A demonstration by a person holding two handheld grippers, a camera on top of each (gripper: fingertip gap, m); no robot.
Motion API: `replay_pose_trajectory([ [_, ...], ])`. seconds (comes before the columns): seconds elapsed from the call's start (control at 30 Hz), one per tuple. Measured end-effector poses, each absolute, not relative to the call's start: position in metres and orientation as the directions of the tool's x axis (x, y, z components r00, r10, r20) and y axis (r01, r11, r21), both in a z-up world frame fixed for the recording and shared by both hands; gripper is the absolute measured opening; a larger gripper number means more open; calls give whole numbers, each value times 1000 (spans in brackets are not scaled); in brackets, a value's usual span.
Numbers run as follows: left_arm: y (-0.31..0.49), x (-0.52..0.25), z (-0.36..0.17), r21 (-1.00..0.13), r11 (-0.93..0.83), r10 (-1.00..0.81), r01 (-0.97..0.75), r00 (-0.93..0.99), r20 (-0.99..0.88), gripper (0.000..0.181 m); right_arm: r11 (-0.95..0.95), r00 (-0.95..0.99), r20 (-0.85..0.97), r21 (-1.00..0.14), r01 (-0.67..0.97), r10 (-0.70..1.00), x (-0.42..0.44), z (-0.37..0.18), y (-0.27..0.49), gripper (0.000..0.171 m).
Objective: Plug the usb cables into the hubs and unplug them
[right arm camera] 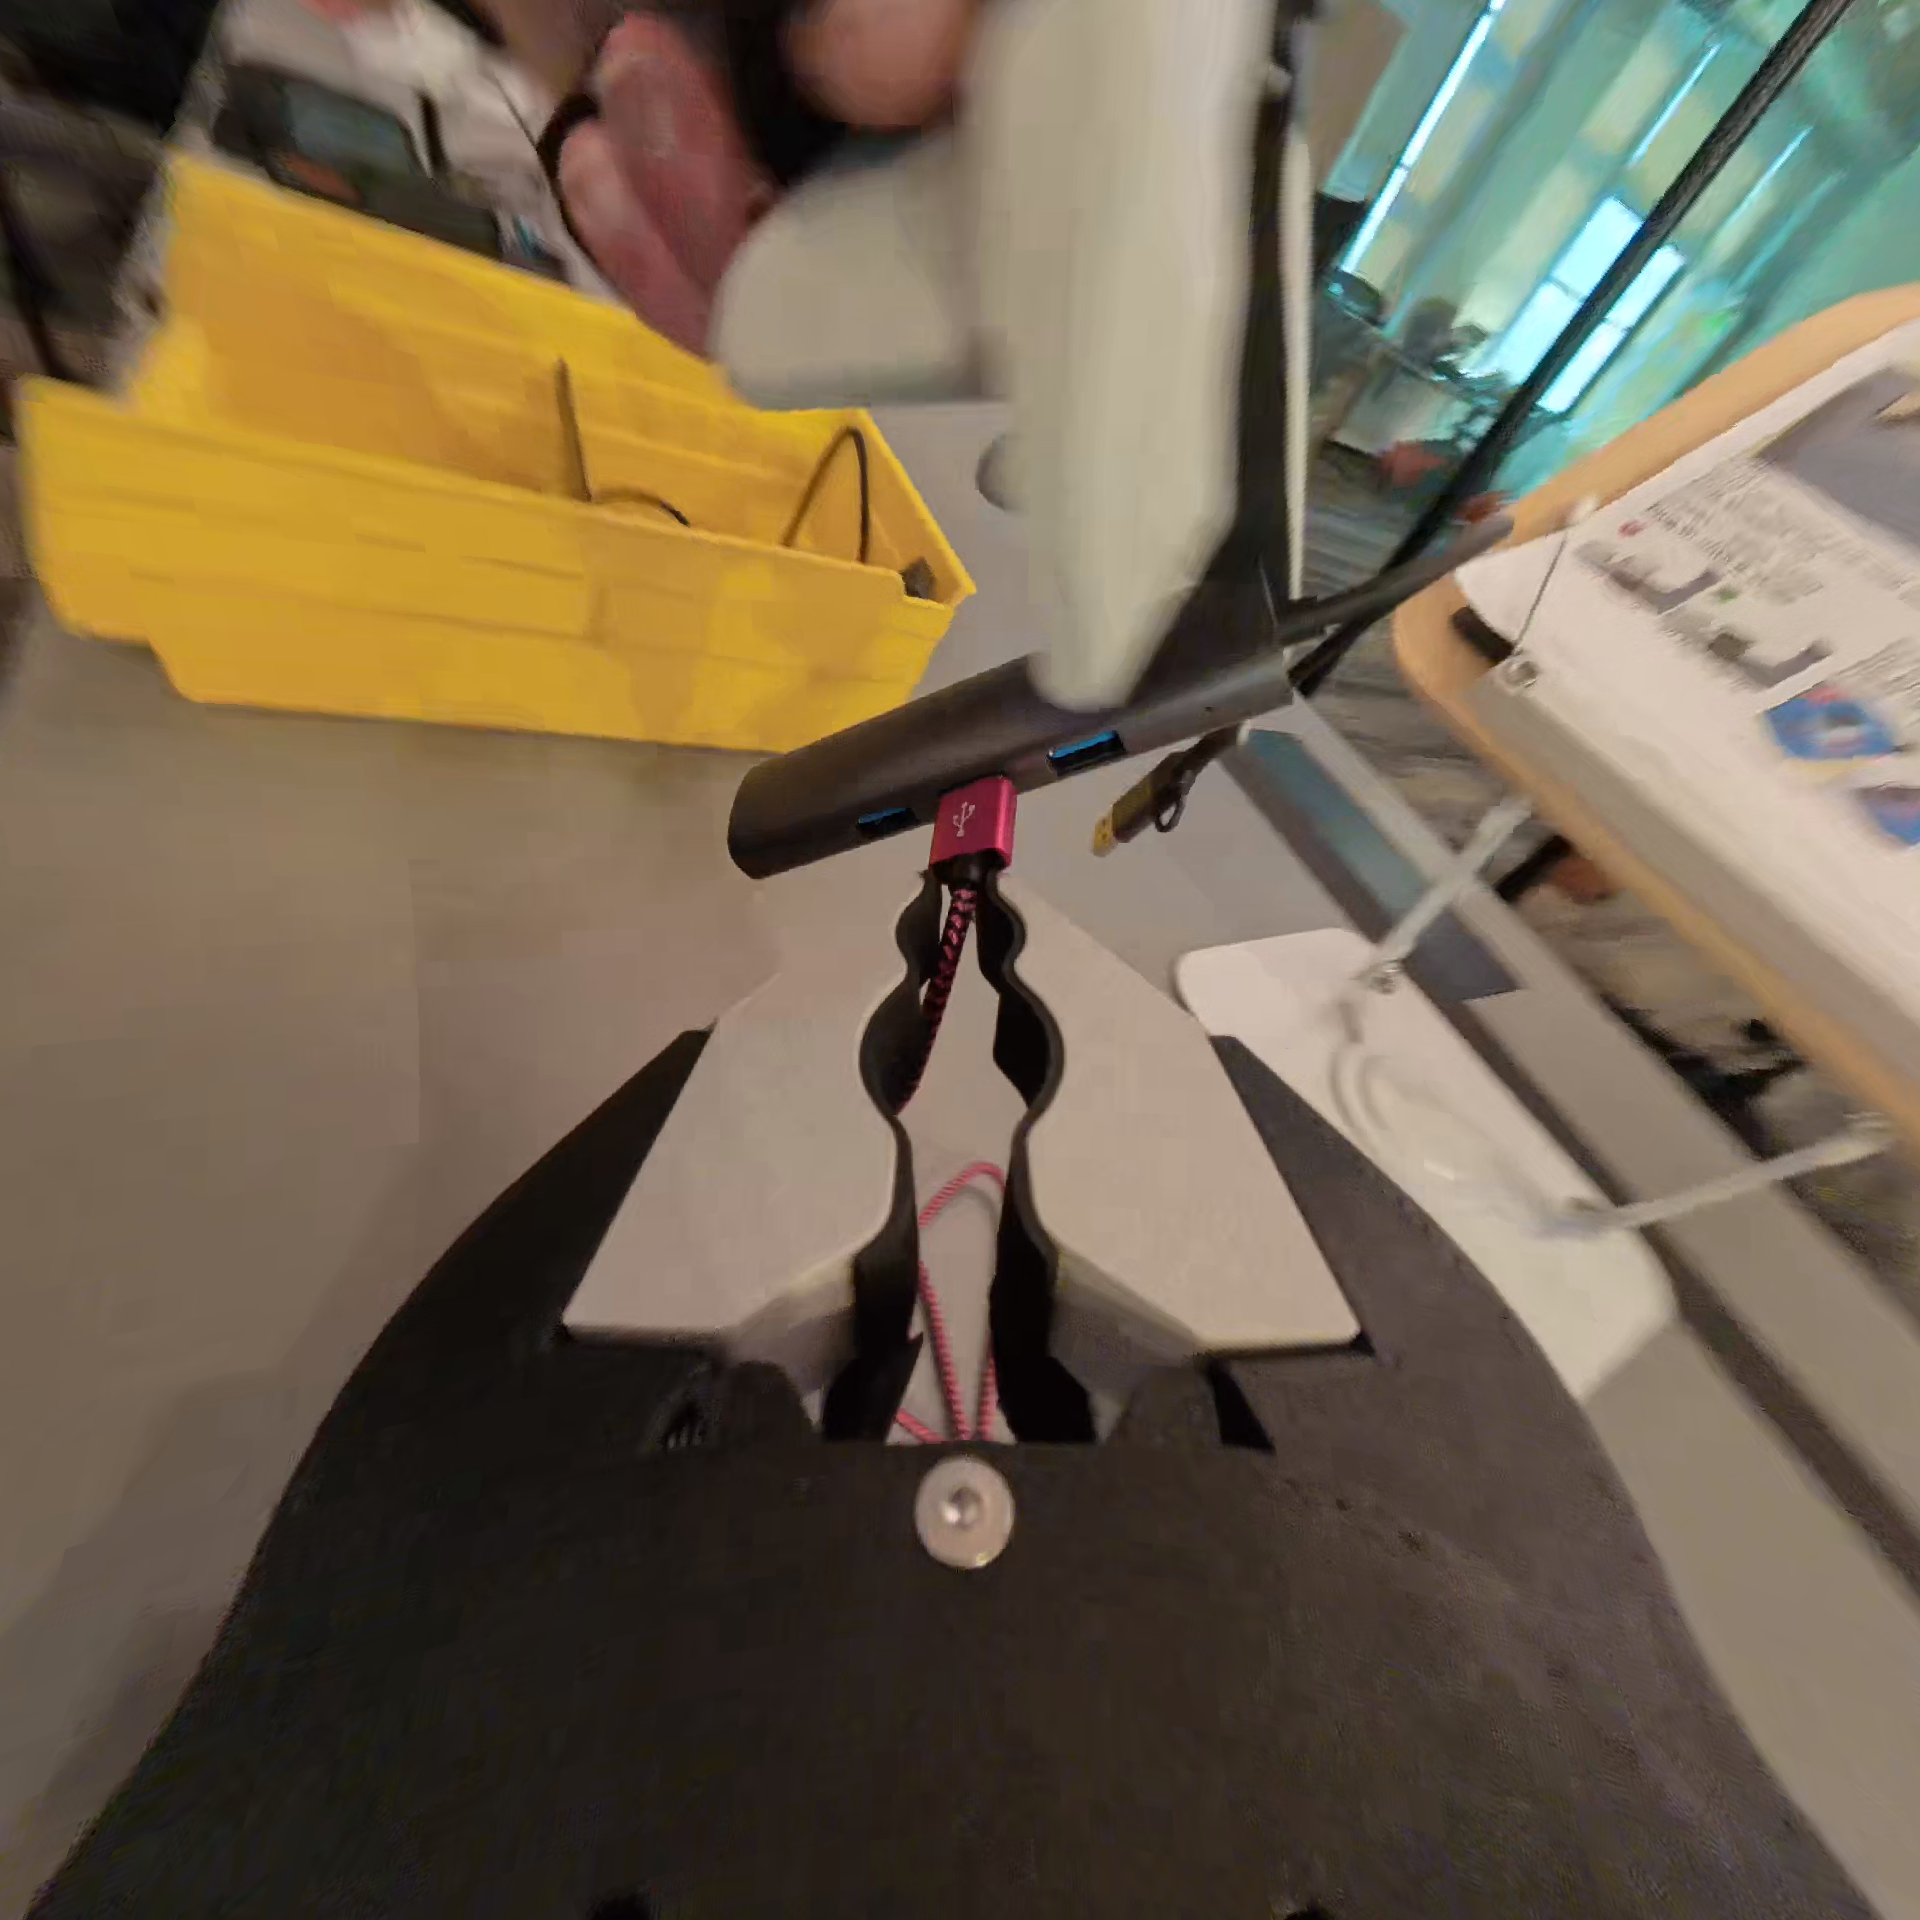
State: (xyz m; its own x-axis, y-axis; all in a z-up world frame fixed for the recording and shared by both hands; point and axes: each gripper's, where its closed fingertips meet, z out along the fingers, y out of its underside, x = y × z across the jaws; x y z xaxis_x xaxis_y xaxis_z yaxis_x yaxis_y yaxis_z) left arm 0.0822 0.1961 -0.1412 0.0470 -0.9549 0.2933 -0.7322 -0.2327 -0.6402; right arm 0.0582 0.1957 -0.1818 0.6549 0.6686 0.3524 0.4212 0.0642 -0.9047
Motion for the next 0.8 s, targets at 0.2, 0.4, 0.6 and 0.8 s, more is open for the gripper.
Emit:
replay_pose_trajectory([
  [0.2, 188, 68, -134, -757, 142, -989, -637, -60, -135, 124, -97, 517, -12, -986, 137, 856, 64, -181, 180, 2],
  [0.4, 161, 56, -150, -762, 293, -954, -577, -127, -270, 146, -183, 217, -192, -981, -62, 957, 57, -164, 152, 2],
  [0.6, 146, 53, -158, -862, 159, -987, -482, -103, -125, 146, -258, -17, -259, -953, -160, 966, 52, -156, 128, 2],
  [0.8, 134, 61, -161, -903, 131, -989, -409, -113, -92, 145, -302, -92, -290, -941, -152, 952, 48, -158, 122, 2],
])
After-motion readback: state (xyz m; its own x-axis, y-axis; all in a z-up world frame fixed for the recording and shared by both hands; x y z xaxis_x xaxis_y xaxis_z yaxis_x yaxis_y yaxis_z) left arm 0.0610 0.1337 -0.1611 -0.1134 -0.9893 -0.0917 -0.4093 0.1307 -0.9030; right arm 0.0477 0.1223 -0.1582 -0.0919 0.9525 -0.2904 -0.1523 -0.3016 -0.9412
